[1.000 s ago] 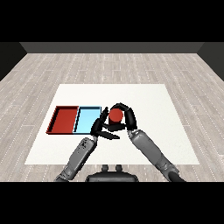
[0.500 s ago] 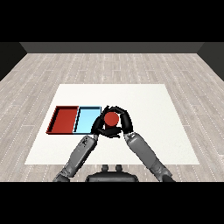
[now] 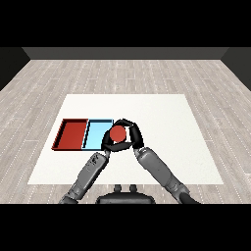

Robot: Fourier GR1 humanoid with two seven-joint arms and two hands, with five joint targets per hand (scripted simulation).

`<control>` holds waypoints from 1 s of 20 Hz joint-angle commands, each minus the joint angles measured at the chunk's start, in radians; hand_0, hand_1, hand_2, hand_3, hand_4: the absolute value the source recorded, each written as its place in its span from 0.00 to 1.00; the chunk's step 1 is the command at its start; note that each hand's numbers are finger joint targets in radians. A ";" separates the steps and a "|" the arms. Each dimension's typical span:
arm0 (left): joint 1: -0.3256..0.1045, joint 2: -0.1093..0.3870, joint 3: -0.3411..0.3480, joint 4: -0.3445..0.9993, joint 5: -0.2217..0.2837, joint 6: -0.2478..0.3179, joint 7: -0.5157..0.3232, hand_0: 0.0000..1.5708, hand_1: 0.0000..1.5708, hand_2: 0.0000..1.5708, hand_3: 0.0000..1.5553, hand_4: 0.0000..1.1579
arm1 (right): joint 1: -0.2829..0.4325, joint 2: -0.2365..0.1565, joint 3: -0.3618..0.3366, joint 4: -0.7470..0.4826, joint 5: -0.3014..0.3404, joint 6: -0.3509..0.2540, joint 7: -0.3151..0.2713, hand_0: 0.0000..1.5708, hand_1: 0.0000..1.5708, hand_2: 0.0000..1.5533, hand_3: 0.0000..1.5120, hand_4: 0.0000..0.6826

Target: Pick the red can and put it in the red box

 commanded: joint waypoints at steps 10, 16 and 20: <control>0.000 -0.008 0.028 0.024 0.062 0.051 -0.106 1.00 1.00 0.97 0.92 0.79 | -0.030 0.007 -0.035 0.039 -0.017 0.018 -0.009 0.94 0.94 0.93 0.92 0.76; 0.012 -0.008 0.036 -0.022 0.031 0.062 -0.098 1.00 1.00 0.99 0.96 0.89 | -0.033 0.007 0.053 0.016 0.002 -0.088 0.092 0.45 0.45 0.55 0.20 0.00; 0.017 -0.008 0.037 -0.027 0.030 0.059 -0.100 1.00 1.00 0.99 0.96 0.89 | 0.008 0.007 0.005 0.025 0.037 -0.009 0.064 0.00 0.00 0.00 0.00 0.00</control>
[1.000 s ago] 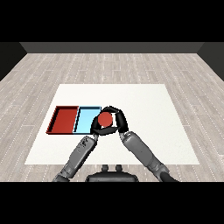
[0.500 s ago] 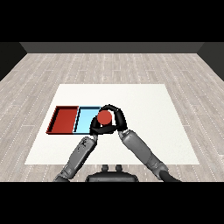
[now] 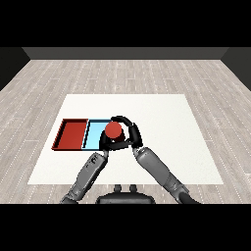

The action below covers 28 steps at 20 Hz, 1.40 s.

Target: Pick the red can and put it in the red box

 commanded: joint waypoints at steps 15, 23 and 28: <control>0.022 0.025 0.081 -0.037 -0.095 -0.024 0.011 1.00 1.00 1.00 0.96 0.97 | 0.128 -0.008 -0.148 -0.146 0.024 0.106 -0.030 0.00 0.00 0.00 0.00 0.00; -0.005 0.135 0.221 -0.005 -0.049 -0.080 0.020 1.00 1.00 1.00 0.95 0.97 | 0.370 -0.164 -0.308 -0.420 -0.165 0.226 -0.070 0.00 0.00 0.00 0.00 0.00; 0.035 0.246 0.310 0.004 -0.070 -0.064 0.062 1.00 1.00 1.00 0.97 0.97 | 0.576 -0.176 -0.383 -0.402 -0.222 0.248 -0.238 0.00 0.00 0.00 0.00 0.00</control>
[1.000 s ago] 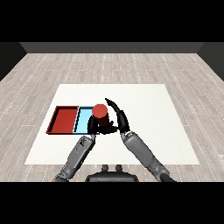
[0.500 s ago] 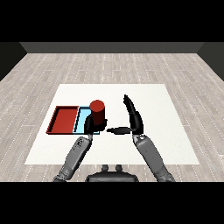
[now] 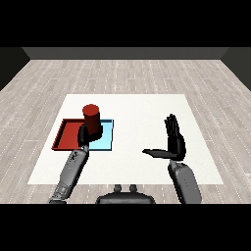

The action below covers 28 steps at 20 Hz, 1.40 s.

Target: Pick the red can and put it in the red box

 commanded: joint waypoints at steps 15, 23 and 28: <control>-0.212 0.232 0.334 0.858 -0.003 -0.093 -0.178 1.00 1.00 1.00 0.97 0.90 | 0.120 -0.033 -0.207 0.242 -0.049 0.016 -0.131 0.00 0.00 0.00 0.00 0.00; -0.314 0.219 0.256 1.203 -0.139 -0.045 -0.062 0.47 0.47 0.50 0.18 0.60 | 0.088 -0.041 -0.219 0.294 -0.029 0.003 -0.134 0.00 0.00 0.00 0.00 0.00; -0.335 0.232 0.307 1.319 -0.121 -0.039 -0.111 0.68 0.68 0.65 0.30 0.48 | 0.088 -0.039 -0.224 0.302 -0.018 -0.007 -0.123 0.00 0.00 0.00 0.00 0.00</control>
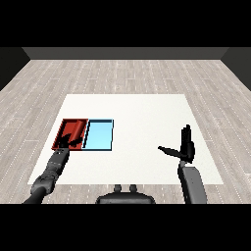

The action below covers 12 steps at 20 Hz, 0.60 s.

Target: Pick the red can and put it in the red box

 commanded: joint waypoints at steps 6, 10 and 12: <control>-0.073 0.042 -0.005 0.163 -0.039 -0.035 0.075 0.00 0.00 0.00 0.00 0.00 | -0.028 0.002 0.012 -0.014 0.018 -0.005 0.035 0.00 0.00 0.00 0.00 0.00; -0.042 0.041 0.088 0.101 0.053 -0.072 -0.072 0.00 0.00 0.00 0.00 0.00 | -0.061 -0.029 -0.034 0.021 -0.026 0.048 0.008 0.00 0.00 0.00 0.00 0.00; 0.007 0.081 0.123 0.064 0.085 -0.094 -0.180 0.00 0.00 0.00 0.00 0.00 | -0.007 -0.028 -0.006 -0.031 0.000 0.047 0.013 0.00 0.00 0.00 0.00 0.00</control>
